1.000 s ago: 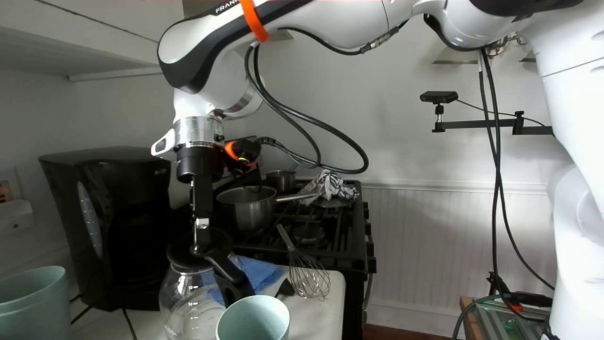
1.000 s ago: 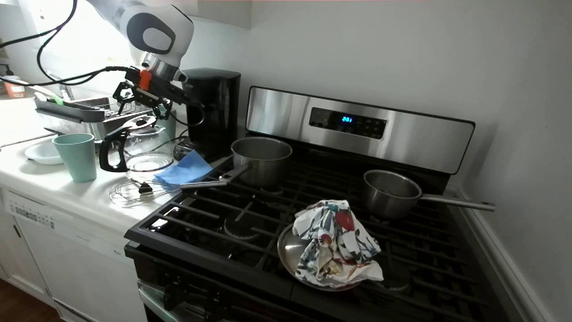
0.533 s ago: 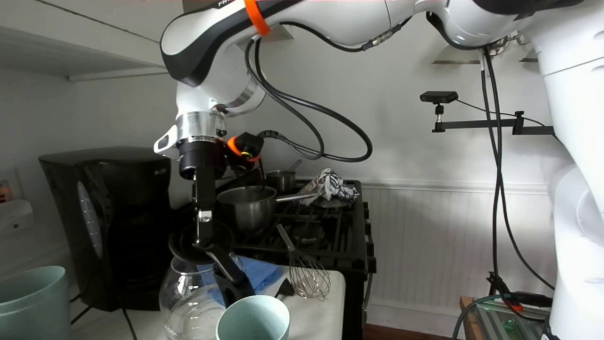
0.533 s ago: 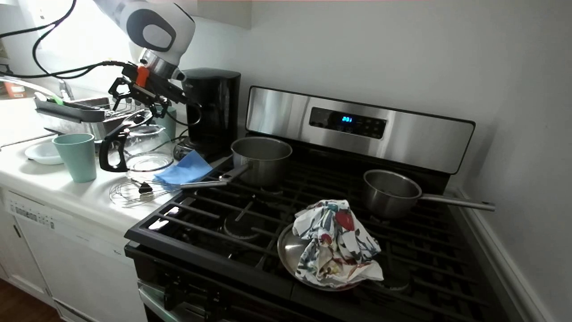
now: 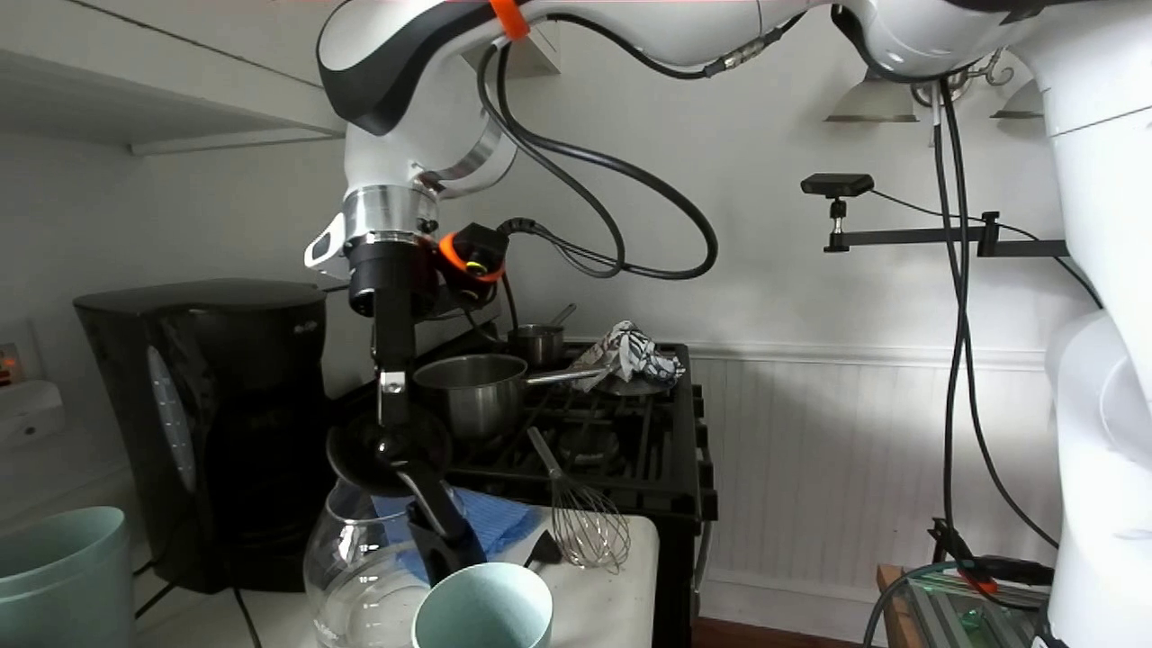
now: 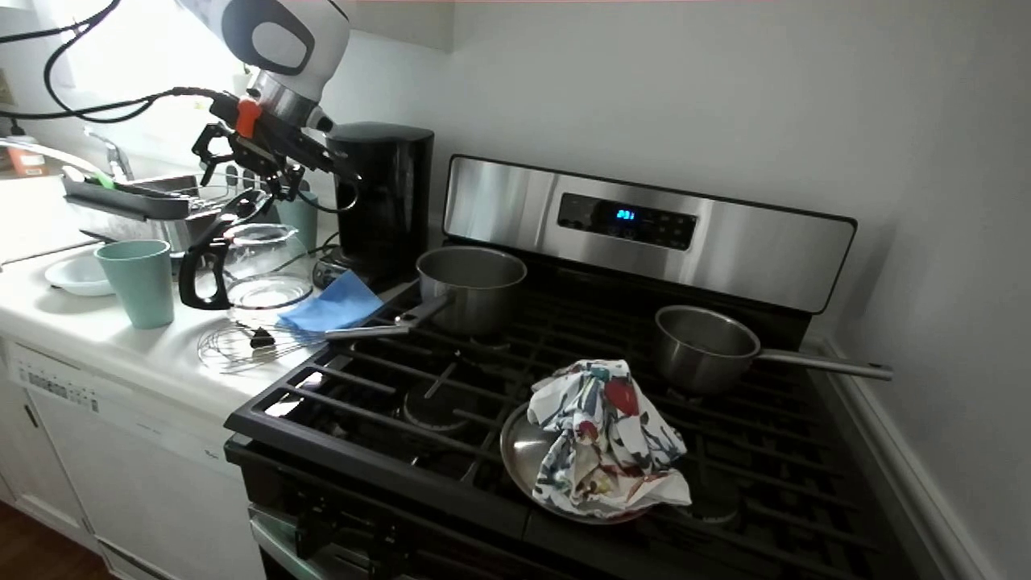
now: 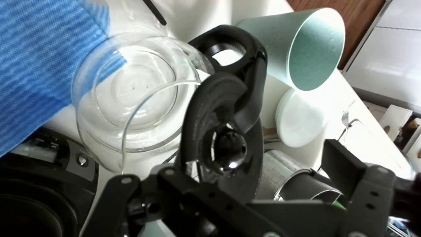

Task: Open the lid on the kettle

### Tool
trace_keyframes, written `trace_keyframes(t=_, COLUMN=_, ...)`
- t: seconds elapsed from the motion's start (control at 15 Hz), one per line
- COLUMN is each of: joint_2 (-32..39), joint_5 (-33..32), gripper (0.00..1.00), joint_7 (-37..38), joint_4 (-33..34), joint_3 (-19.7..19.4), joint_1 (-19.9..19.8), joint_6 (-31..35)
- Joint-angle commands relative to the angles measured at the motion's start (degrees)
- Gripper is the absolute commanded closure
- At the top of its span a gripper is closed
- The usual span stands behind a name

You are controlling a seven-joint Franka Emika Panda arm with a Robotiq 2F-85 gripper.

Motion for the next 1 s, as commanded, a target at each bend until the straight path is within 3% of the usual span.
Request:
trace_keyframes(t=0.0, joint_2=-1.87, joint_5=1.42, gripper=0.0, joint_7=2.37, joint_4=-0.59, joint_3=-0.34, joint_1=0.1, joint_6=-1.71)
trace_keyframes(t=0.93, joint_2=-3.32, joint_5=1.21, gripper=0.0, joint_7=0.48, joint_4=-0.12, joint_3=-0.01, joint_1=0.7, joint_6=-7.85)
